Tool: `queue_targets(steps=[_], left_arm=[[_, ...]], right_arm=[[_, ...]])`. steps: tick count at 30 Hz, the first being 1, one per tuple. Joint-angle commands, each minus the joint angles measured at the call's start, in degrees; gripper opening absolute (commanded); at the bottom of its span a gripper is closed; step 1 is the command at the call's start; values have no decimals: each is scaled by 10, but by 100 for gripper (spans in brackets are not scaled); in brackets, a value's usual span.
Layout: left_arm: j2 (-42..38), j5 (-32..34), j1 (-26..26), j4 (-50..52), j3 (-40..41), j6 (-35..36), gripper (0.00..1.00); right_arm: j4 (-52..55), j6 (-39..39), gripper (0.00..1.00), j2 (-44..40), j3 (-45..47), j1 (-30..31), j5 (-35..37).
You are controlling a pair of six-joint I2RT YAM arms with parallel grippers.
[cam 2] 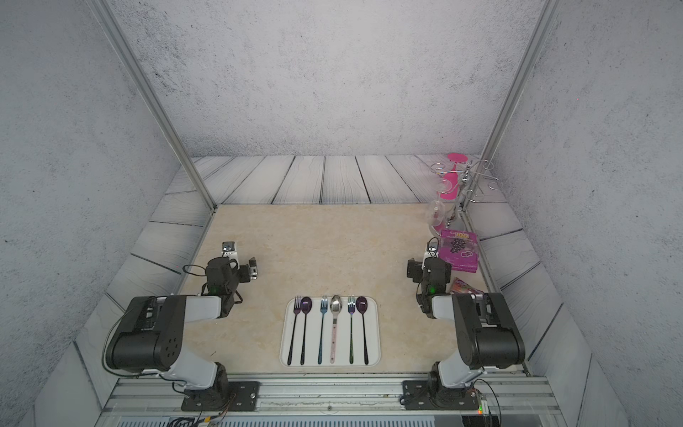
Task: Set the spoon and fork side by side
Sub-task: Reset both arms
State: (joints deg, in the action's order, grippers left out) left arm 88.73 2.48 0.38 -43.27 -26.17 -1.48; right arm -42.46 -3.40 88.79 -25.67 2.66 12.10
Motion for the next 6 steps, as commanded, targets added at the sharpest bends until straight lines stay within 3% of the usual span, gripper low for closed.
queue_targets(steps=[1,6], left_arm=[[-8,-1,5,10,-12,-2,100],[-9,-3,4,5,-10,0,99]], right_arm=[[4,-5,99,-12,-3,-2,-4],[4,-5,99,-11,-2,-2,-4]])
